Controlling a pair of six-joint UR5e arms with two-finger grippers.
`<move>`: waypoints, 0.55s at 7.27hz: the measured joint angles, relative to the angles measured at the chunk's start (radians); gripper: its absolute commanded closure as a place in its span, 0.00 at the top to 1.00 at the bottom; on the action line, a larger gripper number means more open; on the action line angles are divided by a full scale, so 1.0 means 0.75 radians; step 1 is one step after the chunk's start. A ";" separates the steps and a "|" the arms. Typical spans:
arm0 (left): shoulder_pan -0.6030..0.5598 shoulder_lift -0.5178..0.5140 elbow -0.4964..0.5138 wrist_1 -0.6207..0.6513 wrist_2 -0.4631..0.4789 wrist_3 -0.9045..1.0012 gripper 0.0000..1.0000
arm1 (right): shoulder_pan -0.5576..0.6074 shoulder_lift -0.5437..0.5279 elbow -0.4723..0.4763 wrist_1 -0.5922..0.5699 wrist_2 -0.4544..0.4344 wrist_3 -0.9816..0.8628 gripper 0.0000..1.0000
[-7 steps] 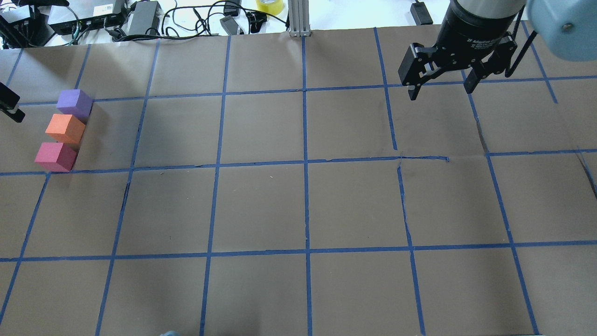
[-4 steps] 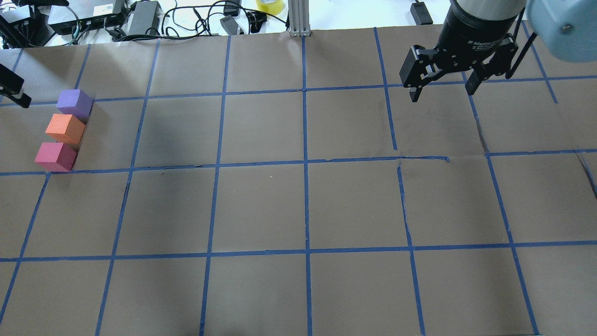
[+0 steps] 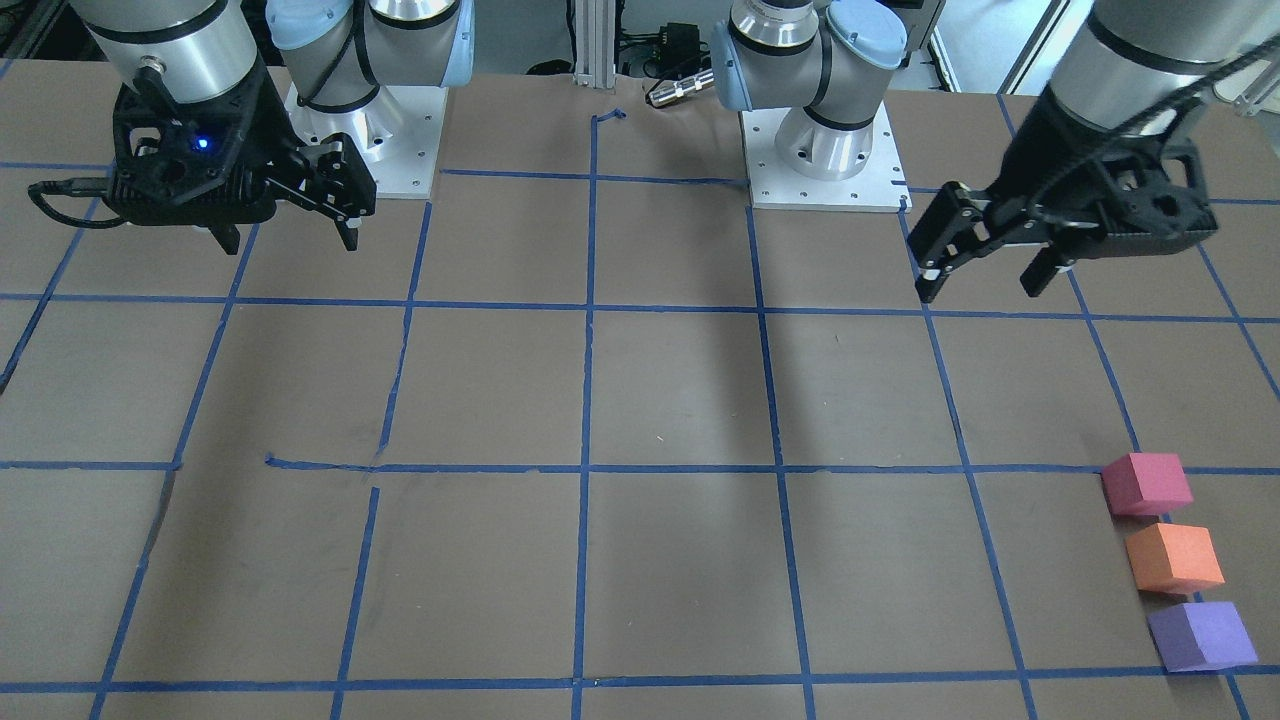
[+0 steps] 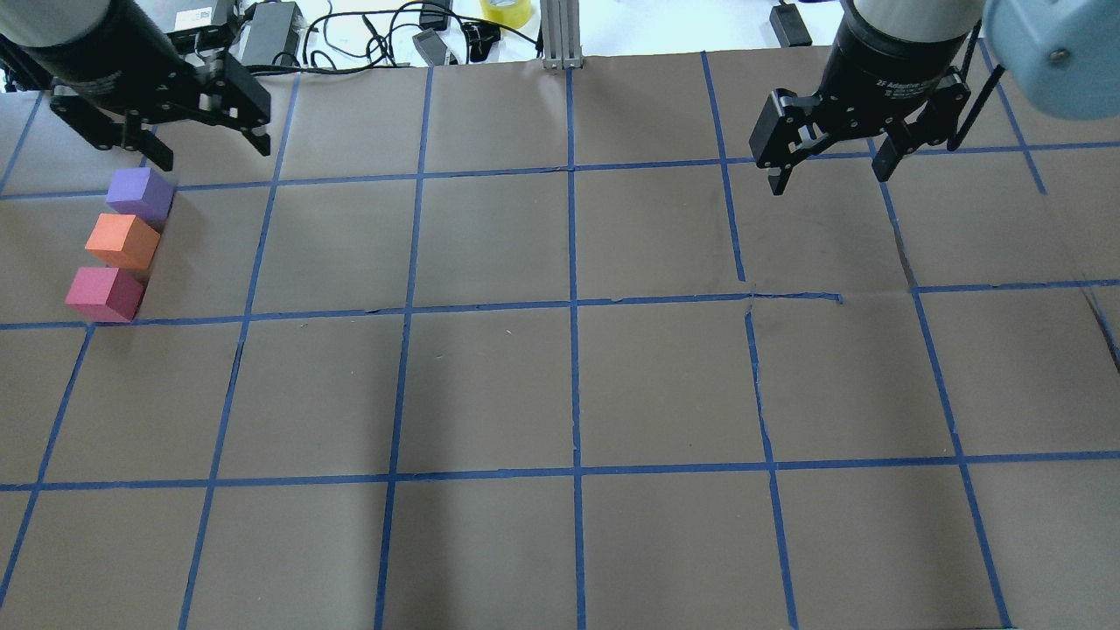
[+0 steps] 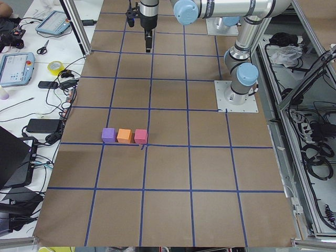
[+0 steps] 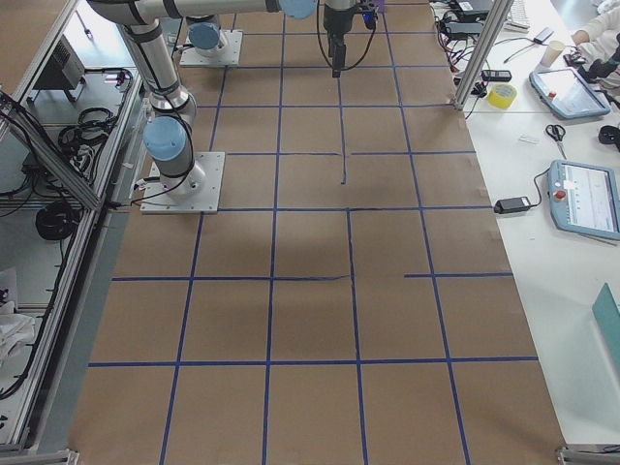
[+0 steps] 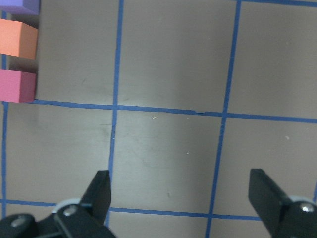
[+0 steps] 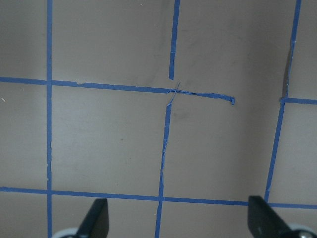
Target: Arrange blocks in a line
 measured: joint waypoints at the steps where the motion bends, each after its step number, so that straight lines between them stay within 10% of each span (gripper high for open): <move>1: -0.083 -0.003 0.000 0.001 0.040 -0.083 1.00 | 0.000 0.000 0.001 -0.001 0.000 0.000 1.00; 4: -0.168 -0.011 -0.008 0.000 0.091 -0.195 1.00 | 0.000 0.000 0.003 -0.001 0.000 0.000 1.00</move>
